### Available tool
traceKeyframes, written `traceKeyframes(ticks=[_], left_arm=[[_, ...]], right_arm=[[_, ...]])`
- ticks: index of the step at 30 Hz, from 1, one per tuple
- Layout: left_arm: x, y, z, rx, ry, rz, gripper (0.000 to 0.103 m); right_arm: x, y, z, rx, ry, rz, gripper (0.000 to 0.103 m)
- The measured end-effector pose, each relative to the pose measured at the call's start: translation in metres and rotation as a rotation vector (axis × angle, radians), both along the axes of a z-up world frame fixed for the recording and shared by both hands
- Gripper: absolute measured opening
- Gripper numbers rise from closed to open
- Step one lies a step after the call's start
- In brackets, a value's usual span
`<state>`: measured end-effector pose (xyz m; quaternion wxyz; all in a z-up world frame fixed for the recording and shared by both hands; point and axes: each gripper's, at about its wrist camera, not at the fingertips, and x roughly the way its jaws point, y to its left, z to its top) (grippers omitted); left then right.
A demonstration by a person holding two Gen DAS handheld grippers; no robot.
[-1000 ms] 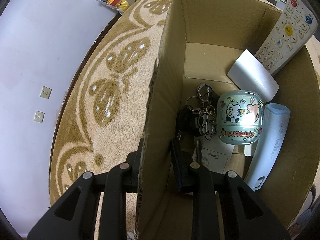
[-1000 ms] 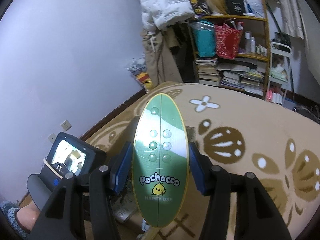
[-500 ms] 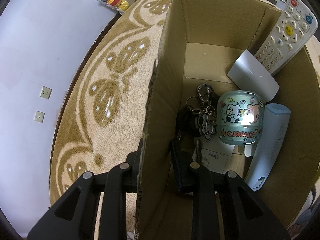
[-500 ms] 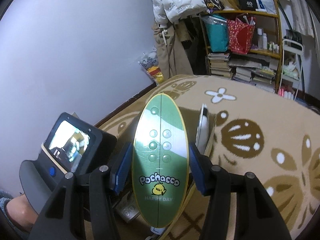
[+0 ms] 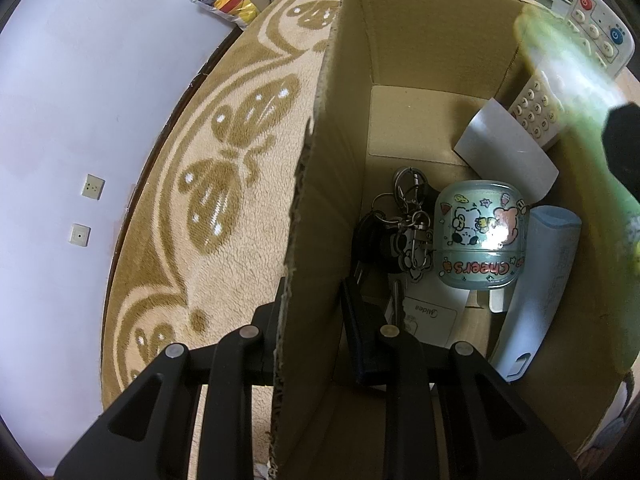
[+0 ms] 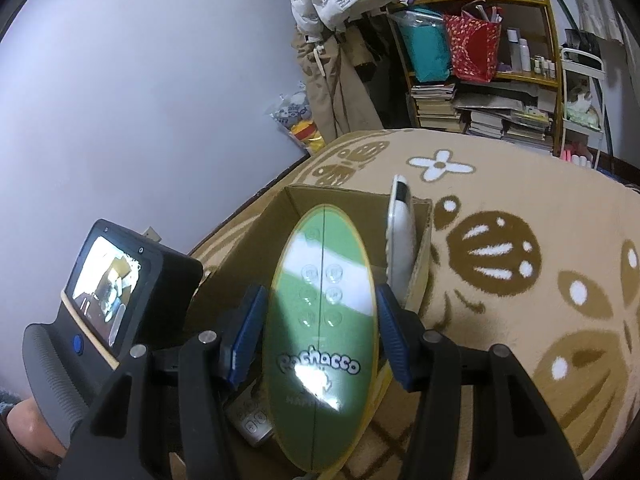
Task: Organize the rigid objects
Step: 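Carry the Pochacco case into the box with the right tool and release it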
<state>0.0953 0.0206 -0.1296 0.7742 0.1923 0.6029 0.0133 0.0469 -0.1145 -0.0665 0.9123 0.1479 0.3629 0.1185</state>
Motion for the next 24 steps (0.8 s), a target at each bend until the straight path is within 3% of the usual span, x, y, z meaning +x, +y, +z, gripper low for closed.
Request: traceKeyframes(ticks=[14,20,24], left_arm=[[0.002,0.003,0.003,-0.011,-0.005,0.008,0.024],[0.002,0.005,0.011,-0.035,-0.026,0.016,0.024],[-0.002,0.003,0.022,-0.075,-0.049,0.012,0.024]], right_arm=[[-0.007,-0.013,0.000,0.009,0.023,-0.038,0.061],[-0.015,-0.023,-0.003,0.009,0.051,-0.077,0.070],[-0.023,-0.028,-0.001,-0.018,0.063,-0.104,0.083]])
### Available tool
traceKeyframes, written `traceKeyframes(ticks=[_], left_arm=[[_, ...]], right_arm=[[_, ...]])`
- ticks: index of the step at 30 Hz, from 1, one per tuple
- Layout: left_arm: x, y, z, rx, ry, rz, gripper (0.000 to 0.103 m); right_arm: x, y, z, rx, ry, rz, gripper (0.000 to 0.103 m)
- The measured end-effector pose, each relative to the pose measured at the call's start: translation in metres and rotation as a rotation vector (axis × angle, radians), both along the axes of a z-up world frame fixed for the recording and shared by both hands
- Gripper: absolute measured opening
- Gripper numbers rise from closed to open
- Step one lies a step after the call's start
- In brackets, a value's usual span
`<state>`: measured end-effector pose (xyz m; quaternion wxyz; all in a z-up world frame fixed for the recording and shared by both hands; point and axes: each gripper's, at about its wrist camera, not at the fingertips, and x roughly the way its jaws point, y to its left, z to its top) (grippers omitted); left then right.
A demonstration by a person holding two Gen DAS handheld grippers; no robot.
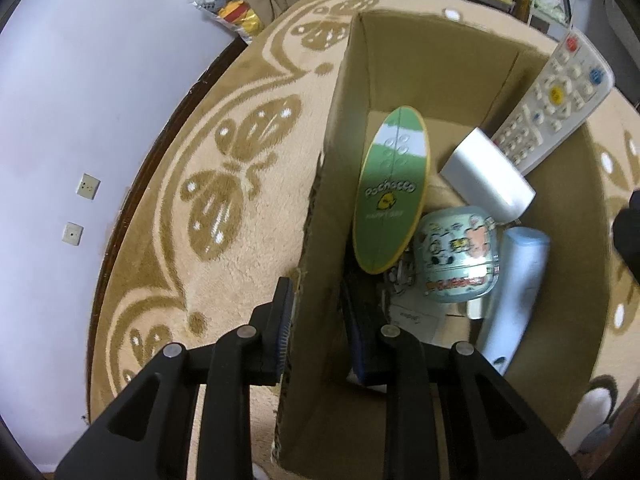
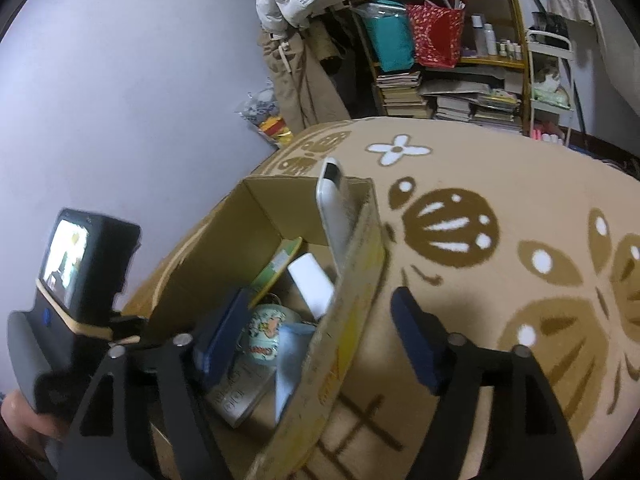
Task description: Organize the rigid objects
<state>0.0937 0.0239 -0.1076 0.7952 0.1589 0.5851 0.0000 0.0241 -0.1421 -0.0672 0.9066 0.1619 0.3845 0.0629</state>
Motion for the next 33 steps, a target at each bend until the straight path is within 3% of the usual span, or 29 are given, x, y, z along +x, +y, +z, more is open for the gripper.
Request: traceKeyframes(ticks=[3,7,10,12,17,33], left_arm=[[-0.004,-0.002,0.010,-0.014,-0.026,-0.009,0.034],[-0.013,-0.004,0.033,-0.052,-0.106,-0.031,0.077],[-0.021,-0.008,0.049,-0.077,-0.155,-0.048,0.093],[-0.028,-0.010,0.059,-0.085,-0.194,-0.066,0.098],[-0.048,-0.019,0.077,-0.106,-0.258,-0.123,0.100],[-0.097,-0.001,0.127,-0.195,-0.401,-0.095,0.100]], right_arm=[[-0.009,-0.002,0.003,-0.031,0.003,-0.018,0.089],[-0.020,-0.007,0.009,-0.056,0.007,-0.049,0.097],[-0.027,-0.009,0.013,-0.074,0.009,-0.057,0.098],[-0.032,-0.011,0.016,-0.085,0.008,-0.062,0.103],[-0.044,-0.014,0.027,-0.105,-0.018,-0.077,0.103],[-0.096,-0.025,0.064,-0.145,-0.088,-0.113,0.103]])
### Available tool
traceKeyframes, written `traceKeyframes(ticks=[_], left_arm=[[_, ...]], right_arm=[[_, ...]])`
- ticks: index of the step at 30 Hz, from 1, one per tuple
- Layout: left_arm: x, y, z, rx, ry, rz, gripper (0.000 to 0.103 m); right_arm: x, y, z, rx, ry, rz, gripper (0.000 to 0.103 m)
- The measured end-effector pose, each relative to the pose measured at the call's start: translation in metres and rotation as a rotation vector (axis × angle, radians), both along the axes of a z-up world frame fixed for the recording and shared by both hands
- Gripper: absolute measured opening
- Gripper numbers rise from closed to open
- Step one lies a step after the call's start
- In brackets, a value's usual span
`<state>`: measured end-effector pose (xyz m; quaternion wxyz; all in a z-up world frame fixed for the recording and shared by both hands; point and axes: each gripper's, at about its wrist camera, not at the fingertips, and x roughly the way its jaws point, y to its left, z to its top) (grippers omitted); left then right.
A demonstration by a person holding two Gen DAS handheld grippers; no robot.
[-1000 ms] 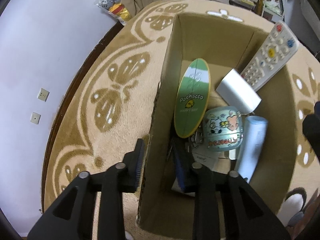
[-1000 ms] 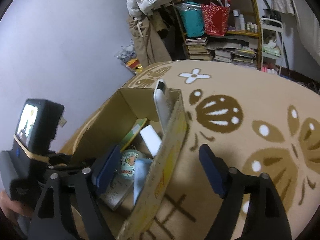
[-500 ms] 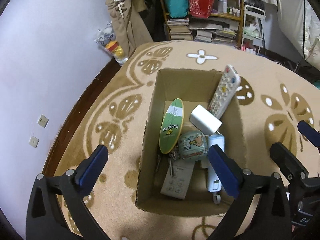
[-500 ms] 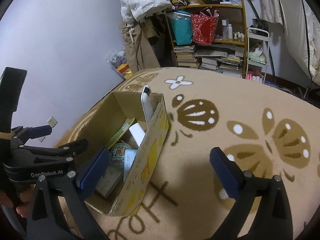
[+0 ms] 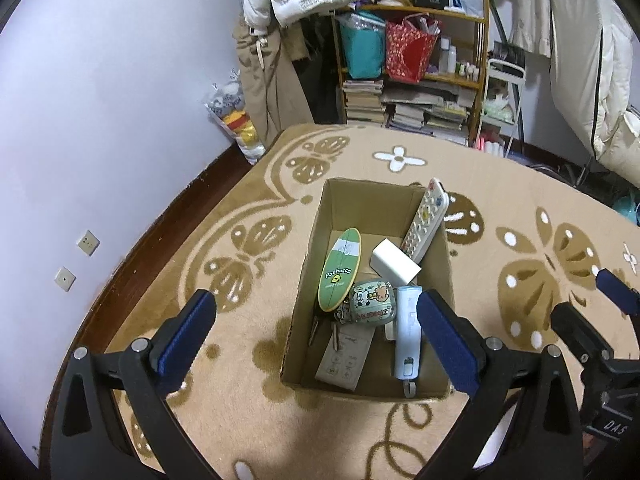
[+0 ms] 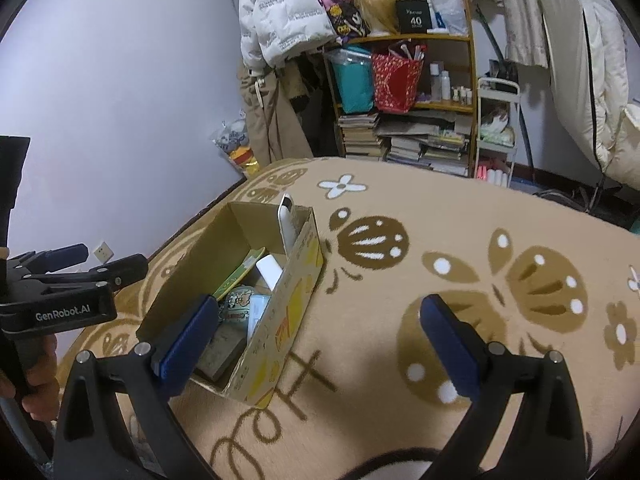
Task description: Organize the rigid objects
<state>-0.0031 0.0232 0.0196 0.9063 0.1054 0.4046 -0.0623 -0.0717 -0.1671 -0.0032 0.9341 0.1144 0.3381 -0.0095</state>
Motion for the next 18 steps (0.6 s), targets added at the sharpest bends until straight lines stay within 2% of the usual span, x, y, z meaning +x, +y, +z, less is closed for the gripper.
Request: traceKeyframes(ticks=[7,11,18], left_arm=[[-0.035,-0.001,0.020,0.003,-0.094,-0.023,0.100],[-0.050,-0.004,0.022,0.015,-0.122,-0.029,0.100],[-0.073,0.001,0.025,-0.011,-0.164,-0.031,0.100]], right_arm=[[-0.030,-0.001,0.021,-0.037,-0.082,-0.012,0.103],[-0.044,0.001,0.030,-0.066,-0.121,-0.035,0.103],[-0.069,0.004,0.036,-0.087,-0.187,-0.055,0.103]])
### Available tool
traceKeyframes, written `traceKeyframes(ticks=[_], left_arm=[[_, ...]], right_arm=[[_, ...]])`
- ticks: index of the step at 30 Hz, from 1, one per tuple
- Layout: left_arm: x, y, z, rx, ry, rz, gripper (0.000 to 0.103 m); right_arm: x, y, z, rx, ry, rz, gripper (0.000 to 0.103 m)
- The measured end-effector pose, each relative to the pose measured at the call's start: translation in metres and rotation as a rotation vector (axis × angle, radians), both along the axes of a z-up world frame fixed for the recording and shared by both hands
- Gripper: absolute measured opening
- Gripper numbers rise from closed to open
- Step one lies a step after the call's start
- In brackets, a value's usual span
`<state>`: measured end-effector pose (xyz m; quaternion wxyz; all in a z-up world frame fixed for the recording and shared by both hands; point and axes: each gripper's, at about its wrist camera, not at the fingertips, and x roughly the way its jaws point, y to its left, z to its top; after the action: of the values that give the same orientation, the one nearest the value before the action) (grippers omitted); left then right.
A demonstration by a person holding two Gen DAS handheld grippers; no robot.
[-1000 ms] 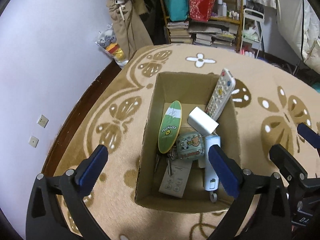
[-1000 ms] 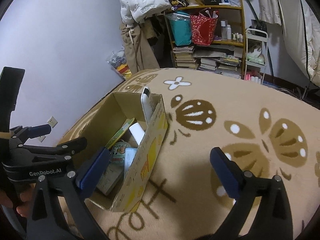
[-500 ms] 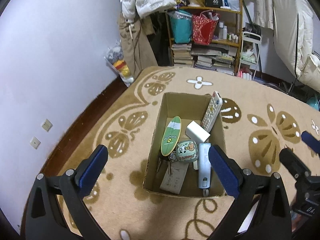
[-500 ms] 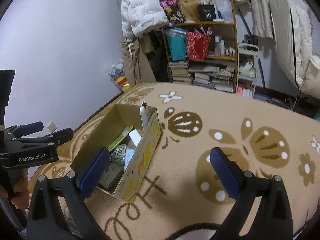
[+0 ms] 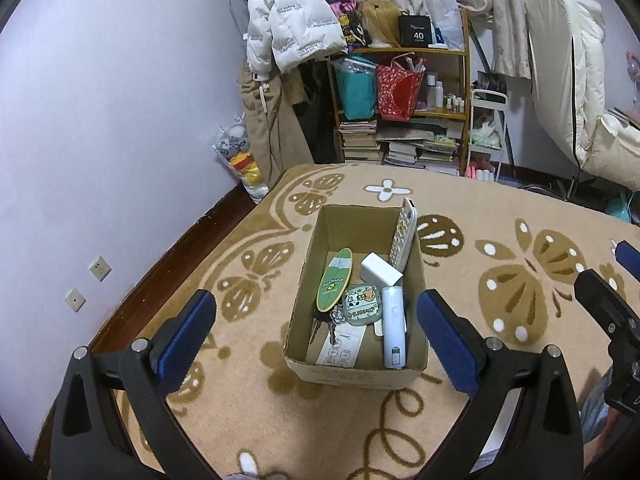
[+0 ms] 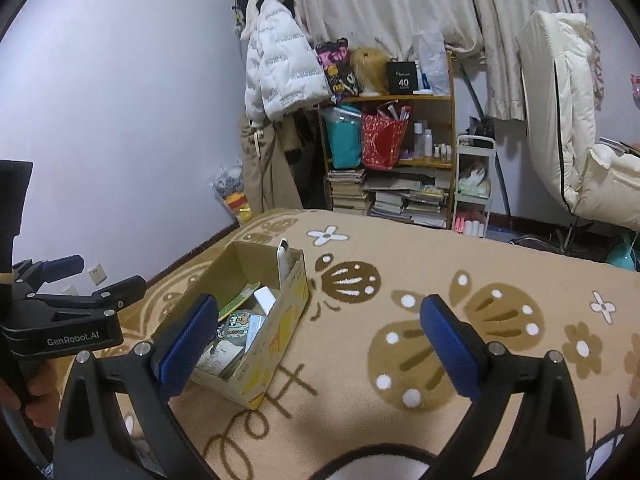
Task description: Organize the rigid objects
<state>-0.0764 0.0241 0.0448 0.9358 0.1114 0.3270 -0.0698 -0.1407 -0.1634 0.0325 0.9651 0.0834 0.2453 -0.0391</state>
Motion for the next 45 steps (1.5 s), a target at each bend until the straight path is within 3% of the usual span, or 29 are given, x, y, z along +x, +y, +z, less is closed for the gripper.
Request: traceKeyframes(ticks=[15,31,45], left_arm=[[-0.010,0.001,-0.002,-0.015,-0.029,-0.018,0.100],[-0.006,-0.022,-0.020,0.062,0.000,-0.049,0.100],[-0.004,-0.024,-0.026,0.078,0.018,-0.048,0.100]], right_arm=[[-0.016,-0.007,-0.022,-0.009,-0.055,-0.047,0.103],[-0.014,-0.014,-0.041,-0.007,0.000,-0.052,0.103],[-0.013,-0.020,-0.047,0.015,0.013,-0.068,0.103]])
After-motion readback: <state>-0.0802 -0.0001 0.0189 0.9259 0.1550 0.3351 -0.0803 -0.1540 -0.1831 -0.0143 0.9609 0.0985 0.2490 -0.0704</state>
